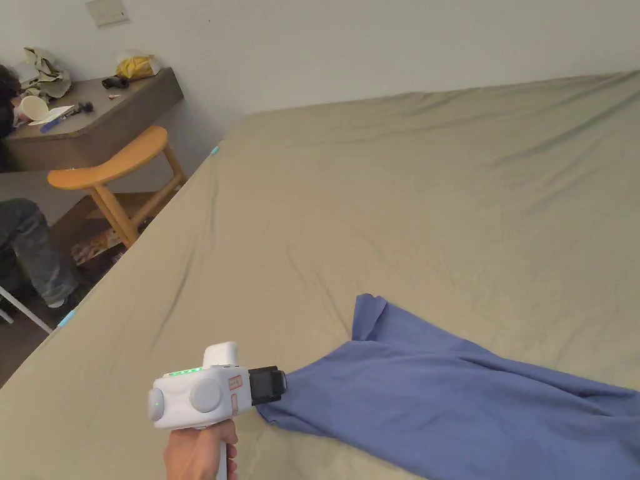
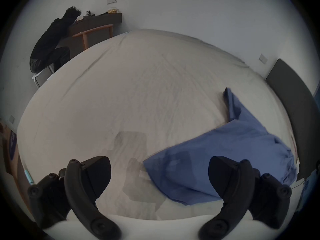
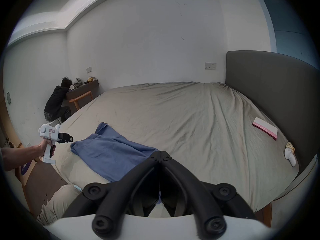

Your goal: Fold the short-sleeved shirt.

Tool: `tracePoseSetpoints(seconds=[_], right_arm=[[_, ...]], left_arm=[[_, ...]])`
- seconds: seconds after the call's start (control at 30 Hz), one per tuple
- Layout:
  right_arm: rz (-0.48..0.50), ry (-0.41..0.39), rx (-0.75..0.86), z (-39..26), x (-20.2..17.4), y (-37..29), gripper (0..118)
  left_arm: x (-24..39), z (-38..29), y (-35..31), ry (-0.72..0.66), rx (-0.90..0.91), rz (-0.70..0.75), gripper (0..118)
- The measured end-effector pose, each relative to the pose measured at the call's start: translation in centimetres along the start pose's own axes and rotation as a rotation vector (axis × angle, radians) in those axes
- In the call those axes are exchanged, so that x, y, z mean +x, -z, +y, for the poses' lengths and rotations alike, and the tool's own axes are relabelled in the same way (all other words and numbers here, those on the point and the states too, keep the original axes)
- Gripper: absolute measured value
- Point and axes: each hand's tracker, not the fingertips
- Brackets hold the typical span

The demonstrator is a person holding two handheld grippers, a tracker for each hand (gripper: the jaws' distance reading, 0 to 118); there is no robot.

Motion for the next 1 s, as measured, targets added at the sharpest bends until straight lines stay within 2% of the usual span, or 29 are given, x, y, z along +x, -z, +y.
tracePoseSetpoints(seconds=[0.1,0.2,0.3,0.33,0.37,0.4,0.47,0.57,0.67,0.7,0.77,0.83,0.9,1.0], right_arm=[[0.009,0.000,0.001,-0.1,-0.1,0.0,1],[0.007,-0.006,-0.005,-0.2,-0.3,0.1,1],[0.001,-0.004,-0.008,-0.3,-0.2,0.1,1],[0.000,-0.001,-0.009,-0.4,-0.1,0.1,1],[-0.001,0.001,-0.011,-0.4,-0.1,0.2,1],[-0.002,0.002,-0.012,-0.5,-0.1,0.2,1],[-0.002,0.003,-0.014,-0.5,-0.1,0.3,1],[0.005,0.006,-0.016,-0.6,-0.3,0.4,1],[0.015,0.005,-0.016,-0.8,-0.6,0.3,1],[0.019,0.007,-0.018,-0.8,-0.7,0.3,1],[0.021,0.010,-0.020,-0.9,-0.6,0.3,1],[0.018,0.007,-0.020,-1.0,-0.7,0.2,1],[0.023,0.000,-0.020,-1.0,-0.7,0.1,1],[0.026,-0.003,-0.019,-0.9,-1.0,0.5,1]], left_arm=[[-0.7,0.1,2.1,0.045,-0.110,0.059,113],[0.9,-0.5,1.8,0.058,-0.104,0.053,111],[1.2,-0.7,2.3,0.046,-0.149,0.063,98],[1.3,-0.7,2.5,0.052,-0.157,0.065,98],[1.6,-0.8,2.4,0.070,-0.153,0.076,91],[1.9,-0.7,2.4,0.091,-0.147,0.087,90],[2.6,-0.5,2.4,0.113,-0.152,0.083,82],[3.9,-0.6,1.2,0.162,-0.122,0.085,60],[5.0,-0.5,1.1,0.210,-0.126,0.039,11],[5.4,-0.6,1.2,0.231,-0.123,0.053,4],[6.1,-0.6,0.9,0.223,-0.129,0.032,3],[6.9,-1.1,-0.4,0.198,-0.073,-0.025,2],[7.0,-1.2,-2.0,0.168,-0.019,-0.021,2],[6.6,-1.1,-4.5,0.054,0.057,-0.060,2]])
